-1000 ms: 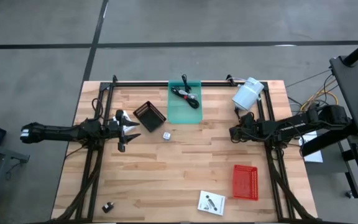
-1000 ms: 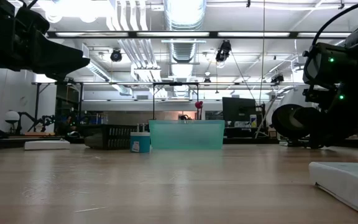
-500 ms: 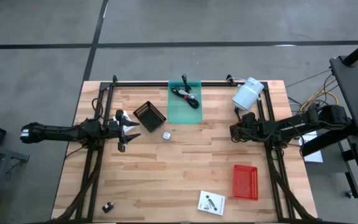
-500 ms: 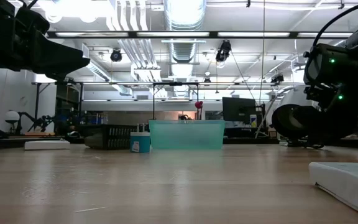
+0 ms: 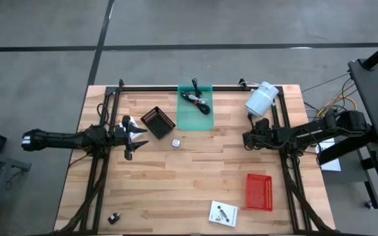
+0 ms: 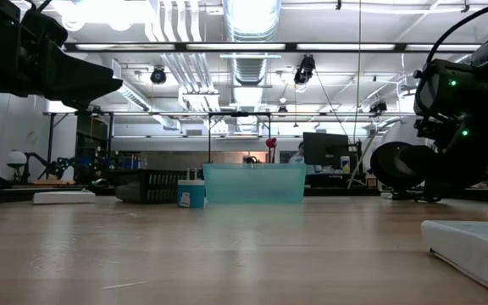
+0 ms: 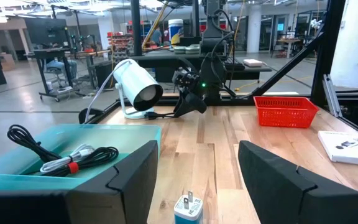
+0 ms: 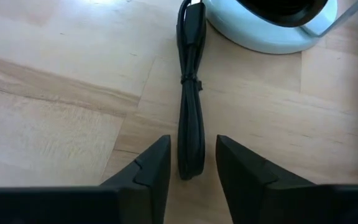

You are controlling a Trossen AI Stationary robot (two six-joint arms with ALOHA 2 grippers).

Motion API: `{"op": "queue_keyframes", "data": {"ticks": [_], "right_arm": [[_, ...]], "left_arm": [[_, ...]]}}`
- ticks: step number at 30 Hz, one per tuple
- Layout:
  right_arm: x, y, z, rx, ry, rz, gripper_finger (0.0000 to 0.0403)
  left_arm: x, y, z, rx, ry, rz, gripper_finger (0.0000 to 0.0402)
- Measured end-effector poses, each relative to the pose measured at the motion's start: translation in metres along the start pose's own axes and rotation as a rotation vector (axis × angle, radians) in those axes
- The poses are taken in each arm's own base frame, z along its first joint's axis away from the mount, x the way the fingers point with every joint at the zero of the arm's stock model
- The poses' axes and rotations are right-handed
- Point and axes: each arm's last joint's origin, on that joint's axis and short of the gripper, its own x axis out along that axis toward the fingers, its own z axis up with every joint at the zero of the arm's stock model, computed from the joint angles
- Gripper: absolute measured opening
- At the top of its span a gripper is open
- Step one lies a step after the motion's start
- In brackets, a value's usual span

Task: Pick and place items into bin
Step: Put the black charger cable into the green bin

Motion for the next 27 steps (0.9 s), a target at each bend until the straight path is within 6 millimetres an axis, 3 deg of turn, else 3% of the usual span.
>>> {"op": "queue_keyframes", "data": {"ticks": [16, 27], "right_arm": [[0.0007, -0.0009, -0.0022, -0.025, 0.038, 0.012, 0.0018], [-0.002, 0.0032, 0.0007, -0.076, 0.072, 0.033, 0.0014]], "left_arm": [[0.0, 0.0, 0.0, 0.0, 0.0, 0.0, 0.0208], [0.0, 0.0, 0.0, 0.0, 0.0, 0.0, 0.0208]]}}
